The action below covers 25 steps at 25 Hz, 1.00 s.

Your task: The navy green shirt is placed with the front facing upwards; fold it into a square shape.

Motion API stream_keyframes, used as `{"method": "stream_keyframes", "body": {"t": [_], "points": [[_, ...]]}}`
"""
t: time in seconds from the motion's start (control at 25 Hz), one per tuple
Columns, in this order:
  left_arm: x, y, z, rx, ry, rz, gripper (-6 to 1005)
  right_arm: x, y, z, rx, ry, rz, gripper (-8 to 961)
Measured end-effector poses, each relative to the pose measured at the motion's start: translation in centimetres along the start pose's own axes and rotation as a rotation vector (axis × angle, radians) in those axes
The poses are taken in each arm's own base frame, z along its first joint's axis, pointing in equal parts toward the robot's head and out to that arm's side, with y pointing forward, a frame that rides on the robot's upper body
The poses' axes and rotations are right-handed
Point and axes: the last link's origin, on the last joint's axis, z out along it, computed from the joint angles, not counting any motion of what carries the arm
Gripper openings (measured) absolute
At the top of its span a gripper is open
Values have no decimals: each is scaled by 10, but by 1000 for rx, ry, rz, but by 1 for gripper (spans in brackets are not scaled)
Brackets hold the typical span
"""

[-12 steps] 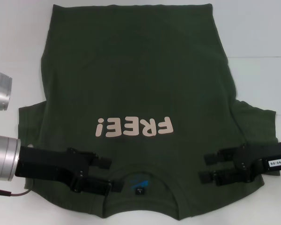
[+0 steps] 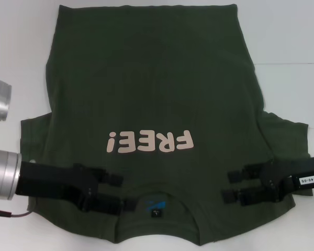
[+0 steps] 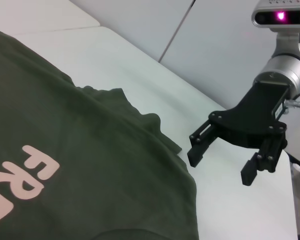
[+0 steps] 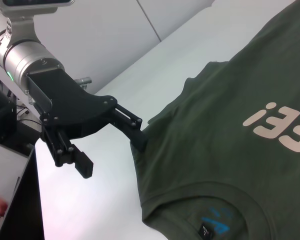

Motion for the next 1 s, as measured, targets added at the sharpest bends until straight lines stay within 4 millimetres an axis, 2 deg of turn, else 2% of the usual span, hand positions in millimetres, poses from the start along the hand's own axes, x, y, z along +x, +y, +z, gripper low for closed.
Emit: {"method": "stream_keyframes", "body": {"t": [0.2,0.44,0.56,0.72,1.0], "points": [[1,-14,-19,88,88,-155,859,-8,-7,-5,41,-72,101,807],[-11,-42,-74,259,321,-528,859,-31,-23,-13,117,-186,349,807],[-23,-48,-89,275,409,-642,859,-40,-32,-14,151,-219,460,807],[-38,-56,-96,288,474,-738,859,-50,-41,-12,163,-240,515,808],[-52,-75,-91,390,501,-815,860,-64,-48,-16,183,-255,544,808]]}}
